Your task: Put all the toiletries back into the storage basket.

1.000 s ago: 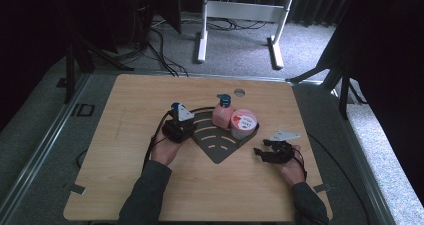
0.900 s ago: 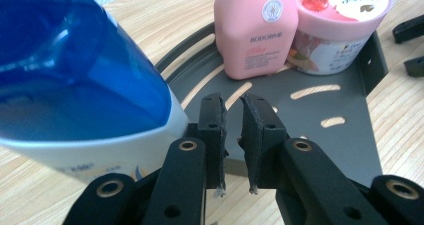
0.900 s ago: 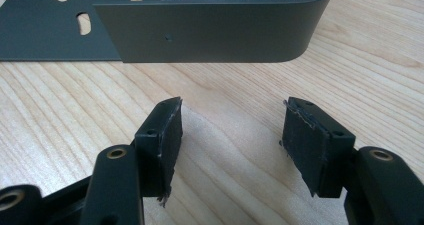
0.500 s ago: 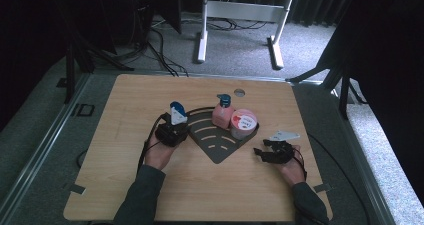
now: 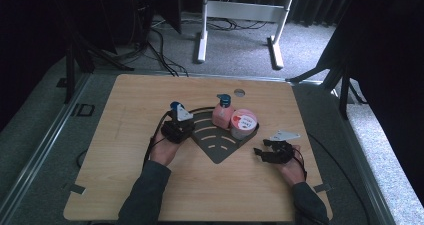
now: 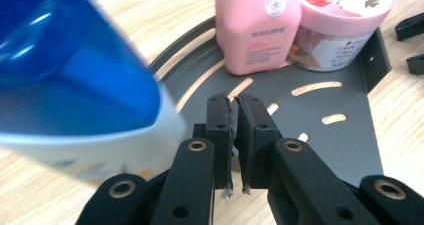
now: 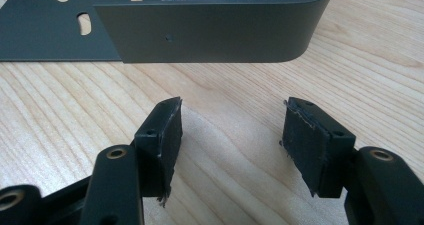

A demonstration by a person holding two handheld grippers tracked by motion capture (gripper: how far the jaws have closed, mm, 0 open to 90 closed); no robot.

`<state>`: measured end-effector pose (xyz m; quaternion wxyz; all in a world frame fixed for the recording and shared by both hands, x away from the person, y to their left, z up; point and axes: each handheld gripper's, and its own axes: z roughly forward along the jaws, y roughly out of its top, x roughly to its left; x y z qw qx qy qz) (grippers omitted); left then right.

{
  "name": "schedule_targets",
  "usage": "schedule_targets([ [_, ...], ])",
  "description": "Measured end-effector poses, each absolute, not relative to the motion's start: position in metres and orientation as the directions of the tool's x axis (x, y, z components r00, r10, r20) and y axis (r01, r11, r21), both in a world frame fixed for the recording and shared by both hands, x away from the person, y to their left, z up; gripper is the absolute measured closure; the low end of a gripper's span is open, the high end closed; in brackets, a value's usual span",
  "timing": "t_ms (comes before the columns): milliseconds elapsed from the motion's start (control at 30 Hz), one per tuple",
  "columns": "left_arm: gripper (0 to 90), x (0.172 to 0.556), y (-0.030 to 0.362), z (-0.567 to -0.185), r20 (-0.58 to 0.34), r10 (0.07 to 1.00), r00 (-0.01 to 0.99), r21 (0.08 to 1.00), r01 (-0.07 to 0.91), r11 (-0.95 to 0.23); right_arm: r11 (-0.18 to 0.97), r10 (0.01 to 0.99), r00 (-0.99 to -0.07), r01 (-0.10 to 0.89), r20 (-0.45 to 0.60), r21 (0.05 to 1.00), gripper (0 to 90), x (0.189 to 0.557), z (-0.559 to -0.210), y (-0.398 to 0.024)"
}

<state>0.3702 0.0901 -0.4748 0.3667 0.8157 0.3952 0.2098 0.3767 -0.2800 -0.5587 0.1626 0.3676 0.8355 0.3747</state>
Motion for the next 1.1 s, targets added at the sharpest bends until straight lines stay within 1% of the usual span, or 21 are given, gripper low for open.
schedule_targets([
  [67,84.6,0.372,0.086,-0.475,0.065,0.795,0.604,0.76,0.485,-0.431,0.447,0.737,-0.676,0.493,0.005,0.746,40.7,0.377,-0.559,-0.28],
  [267,85.6,0.383,0.081,-0.478,0.062,0.802,0.594,0.756,0.497,-0.426,0.449,0.736,-0.677,0.491,0.002,0.746,40.7,0.377,-0.559,-0.28],
  [467,87.0,0.384,0.083,-0.478,0.096,0.813,0.574,0.751,0.494,-0.438,0.449,0.735,-0.678,0.491,0.003,0.747,40.6,0.377,-0.559,-0.28],
  [533,87.2,0.381,0.088,-0.477,0.088,0.814,0.575,0.755,0.494,-0.431,0.449,0.736,-0.677,0.492,0.004,0.746,40.6,0.377,-0.559,-0.28],
  [900,85.7,0.364,0.111,-0.477,0.121,0.83,0.544,0.741,0.507,-0.44,0.449,0.736,-0.677,0.492,0.003,0.746,40.5,0.377,-0.559,-0.28],
  [1100,85.0,0.358,0.127,-0.478,0.12,0.845,0.521,0.741,0.52,-0.425,0.45,0.736,-0.677,0.491,0.002,0.746,40.5,0.376,-0.559,-0.279],
])
